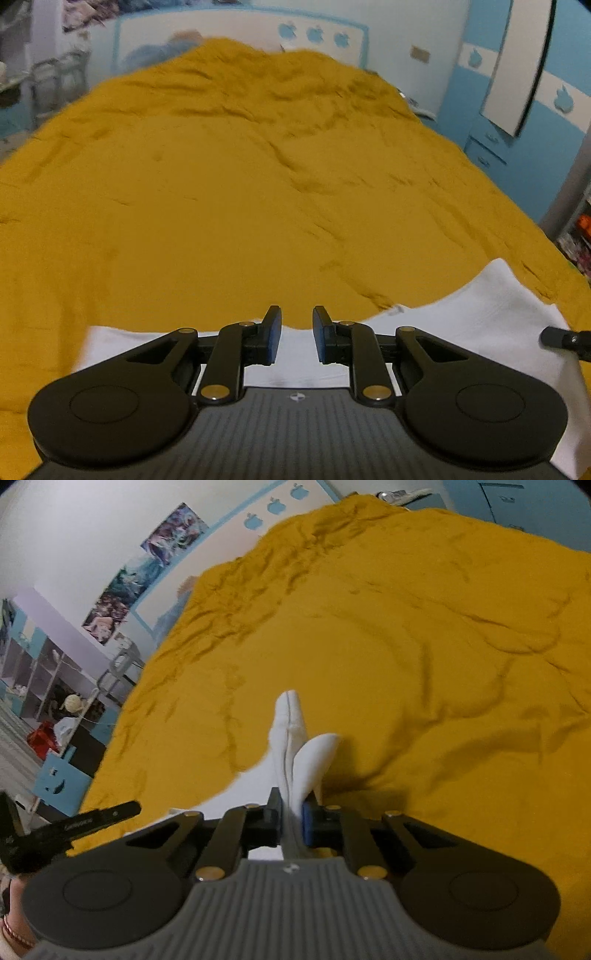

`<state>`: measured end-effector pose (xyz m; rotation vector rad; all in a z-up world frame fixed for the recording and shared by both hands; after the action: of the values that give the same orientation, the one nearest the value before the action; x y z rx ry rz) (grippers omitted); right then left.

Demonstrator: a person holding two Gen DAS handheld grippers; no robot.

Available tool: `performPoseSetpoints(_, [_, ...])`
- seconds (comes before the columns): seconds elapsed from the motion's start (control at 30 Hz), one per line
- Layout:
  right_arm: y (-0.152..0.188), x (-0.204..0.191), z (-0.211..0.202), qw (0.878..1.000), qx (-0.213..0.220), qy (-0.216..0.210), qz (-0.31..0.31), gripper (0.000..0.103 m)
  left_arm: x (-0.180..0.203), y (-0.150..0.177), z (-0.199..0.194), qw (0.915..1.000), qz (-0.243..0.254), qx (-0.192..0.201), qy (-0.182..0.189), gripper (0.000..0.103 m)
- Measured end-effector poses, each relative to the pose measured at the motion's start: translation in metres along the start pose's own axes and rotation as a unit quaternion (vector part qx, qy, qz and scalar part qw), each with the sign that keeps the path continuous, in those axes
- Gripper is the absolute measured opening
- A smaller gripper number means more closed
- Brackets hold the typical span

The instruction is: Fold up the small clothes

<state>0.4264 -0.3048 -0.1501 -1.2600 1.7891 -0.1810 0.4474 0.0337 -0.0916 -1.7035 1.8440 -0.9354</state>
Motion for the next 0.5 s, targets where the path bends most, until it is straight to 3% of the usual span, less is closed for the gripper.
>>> performPoseSetpoints(0.13, [0.002,-0.048,-0.007,1.000,-0.005,-0.029,0.003,0.005,-0.040,0.003,-0.043,0.9952,0.047,0.039,-0.077,0.024])
performPoseSetpoints(0.37, [0.020,-0.153,0.012,0.997,-0.037,-0.061,-0.026,0.005,-0.104,0.025,-0.091,0.9914,0.014,0.054,-0.118,0.024])
performPoseSetpoints(0.5, [0.040,-0.214,0.038,0.995,-0.058,-0.074,-0.045,0.005,-0.127,0.035,-0.097,0.9932,-0.028,0.046,-0.104,0.024])
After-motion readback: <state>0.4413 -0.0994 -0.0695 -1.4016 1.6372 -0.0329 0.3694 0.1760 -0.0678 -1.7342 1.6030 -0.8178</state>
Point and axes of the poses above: each gripper's, at about its wrist camera, not at the fingertips, and z roughly the way its jaws point, x to its right, y to its underside, the point moved 9 cm from there along z, roughly the way its jaws point, and after that the axes turned 3 degrees about x, right-handed, at the moved point
